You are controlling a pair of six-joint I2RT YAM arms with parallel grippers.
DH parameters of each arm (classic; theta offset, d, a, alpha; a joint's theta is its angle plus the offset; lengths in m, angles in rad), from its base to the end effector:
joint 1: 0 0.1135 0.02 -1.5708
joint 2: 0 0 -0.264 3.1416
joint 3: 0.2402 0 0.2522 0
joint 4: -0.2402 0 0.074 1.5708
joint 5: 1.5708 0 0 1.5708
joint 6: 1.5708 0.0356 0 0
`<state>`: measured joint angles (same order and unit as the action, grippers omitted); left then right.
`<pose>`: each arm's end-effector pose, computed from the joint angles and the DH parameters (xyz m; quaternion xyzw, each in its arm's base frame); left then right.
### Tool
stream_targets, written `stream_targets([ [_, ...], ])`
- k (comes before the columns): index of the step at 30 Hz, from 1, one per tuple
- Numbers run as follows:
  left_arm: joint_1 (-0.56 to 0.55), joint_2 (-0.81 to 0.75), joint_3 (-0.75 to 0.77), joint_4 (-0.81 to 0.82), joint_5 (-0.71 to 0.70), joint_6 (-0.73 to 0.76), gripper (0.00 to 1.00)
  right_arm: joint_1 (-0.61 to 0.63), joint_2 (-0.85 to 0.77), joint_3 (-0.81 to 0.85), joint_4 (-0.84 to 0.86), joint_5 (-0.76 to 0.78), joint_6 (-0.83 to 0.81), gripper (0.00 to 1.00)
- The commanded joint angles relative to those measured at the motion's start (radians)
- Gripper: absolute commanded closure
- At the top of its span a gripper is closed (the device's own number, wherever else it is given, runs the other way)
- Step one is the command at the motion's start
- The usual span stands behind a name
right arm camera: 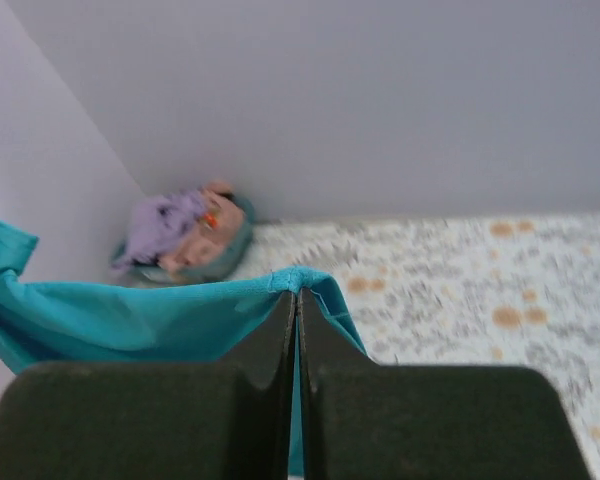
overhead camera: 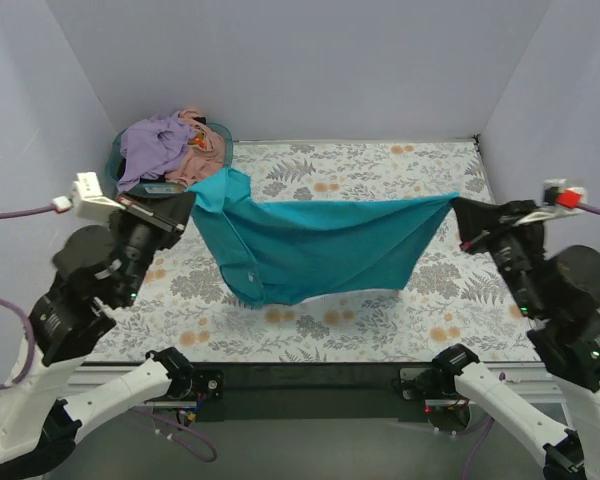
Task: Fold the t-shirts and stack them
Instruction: Flatten the tshirt out
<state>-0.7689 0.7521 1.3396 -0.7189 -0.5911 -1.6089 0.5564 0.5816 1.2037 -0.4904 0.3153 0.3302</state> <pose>0.0860 -0.0556 0.4660 -0.4686 0.5786 -0.5035 0.4383 0.0656 0.0278 0.4642 0.0439 0.6600 0.2251 0.7154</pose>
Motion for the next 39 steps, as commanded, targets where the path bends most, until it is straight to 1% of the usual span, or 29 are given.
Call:
stream_targets([
  [1,-0.004,-0.043,0.116,0.155,0.058,0.183,1.0,-0.004,0.021,0.199,-0.005,-0.155,-0.066,0.99],
  [2,-0.004,-0.049,0.134,0.182,0.15,0.202,1.0,-0.004,0.029,0.242,-0.01,-0.18,-0.072,0.99],
  [3,-0.004,-0.051,0.156,0.194,0.186,0.216,1.0,-0.004,0.043,0.326,-0.016,-0.202,-0.074,0.99],
  [4,-0.004,-0.051,0.208,0.203,0.223,0.231,1.0,-0.004,0.05,0.362,-0.02,-0.235,-0.074,0.99],
  [6,-0.004,-0.048,0.245,0.202,0.278,0.247,1.0,-0.004,0.058,0.449,-0.022,-0.269,-0.074,0.99],
  [8,-0.004,-0.051,0.283,0.213,0.307,0.26,1.0,-0.004,0.058,0.493,-0.023,-0.3,-0.072,0.99],
  [12,-0.003,-0.051,0.329,0.233,0.405,0.27,1.0,-0.004,0.04,0.548,-0.025,-0.308,-0.069,0.99],
  [15,-0.003,-0.045,0.328,0.248,0.413,0.268,1.0,-0.004,0.023,0.554,-0.03,-0.286,-0.066,0.99],
  [18,-0.003,-0.014,0.29,0.259,0.357,0.261,1.0,-0.004,0.021,0.524,-0.036,-0.19,-0.08,0.99],
  [19,-0.003,-0.004,0.277,0.263,0.29,0.253,1.0,-0.004,0.026,0.511,-0.04,-0.117,-0.091,0.99],
  [20,-0.001,0.007,0.259,0.262,0.231,0.235,1.0,-0.004,0.032,0.463,-0.045,-0.066,-0.091,0.99],
  [21,-0.003,0.022,0.21,0.278,0.193,0.227,1.0,-0.004,0.037,0.432,-0.043,-0.011,-0.095,0.99],
  [22,-0.003,0.058,0.182,0.283,0.148,0.215,1.0,-0.004,0.046,0.394,-0.043,0.101,-0.112,0.99],
  [23,-0.001,0.087,0.161,0.28,0.022,0.196,1.0,-0.004,0.072,0.325,-0.042,0.161,-0.12,0.99],
  [24,-0.003,0.116,0.12,0.285,-0.016,0.187,1.0,-0.004,0.092,0.285,-0.042,0.301,-0.123,0.99],
  [25,-0.001,0.188,0.101,0.285,-0.06,0.17,1.0,-0.004,0.116,0.249,-0.04,0.383,-0.123,0.99],
  [27,0.011,0.261,0.063,0.323,-0.148,0.168,1.0,-0.004,0.216,0.156,-0.036,0.544,-0.099,0.99],
  [28,0.037,0.309,0.035,0.334,-0.159,0.159,1.0,-0.006,0.259,0.134,-0.036,0.702,-0.073,0.99],
  [29,0.089,0.393,0.026,0.346,-0.135,0.127,1.0,-0.009,0.349,0.11,-0.033,0.756,-0.051,0.99],
  [30,0.162,0.45,0.024,0.354,0.034,0.106,1.0,-0.053,0.398,0.08,-0.002,0.784,-0.033,0.99],
  [31,0.328,0.502,0.017,0.408,0.141,0.099,1.0,-0.1,0.449,0.074,0.022,0.718,-0.036,0.99],
  [32,0.389,0.624,-0.017,0.464,0.24,0.124,1.0,-0.162,0.553,0.07,0.05,0.621,-0.045,0.99],
  [33,0.466,0.7,-0.014,0.561,0.351,0.15,0.91,-0.282,0.604,0.033,0.17,0.422,-0.092,0.99],
  [34,0.483,0.78,0.018,0.575,0.382,0.173,0.54,-0.326,0.654,0.008,0.24,0.347,-0.103,0.99],
  [35,0.493,0.878,0.111,0.584,0.404,0.202,0.21,-0.36,0.76,-0.012,0.307,0.29,-0.115,0.99],
  [36,0.503,1.035,0.188,0.549,0.446,0.245,0.02,-0.409,0.815,-0.029,0.382,0.231,-0.132,0.99],
  [37,0.508,1.12,0.266,0.509,0.461,0.251,0.02,-0.424,0.875,-0.001,0.438,0.137,-0.14,0.98],
  [38,0.513,1.18,0.418,0.469,0.473,0.26,0.02,-0.441,0.984,0.04,0.435,0.11,-0.151,0.8],
  [39,0.511,1.266,0.478,0.397,0.471,0.264,0.02,-0.441,1.029,0.083,0.414,0.104,-0.163,0.72],
])
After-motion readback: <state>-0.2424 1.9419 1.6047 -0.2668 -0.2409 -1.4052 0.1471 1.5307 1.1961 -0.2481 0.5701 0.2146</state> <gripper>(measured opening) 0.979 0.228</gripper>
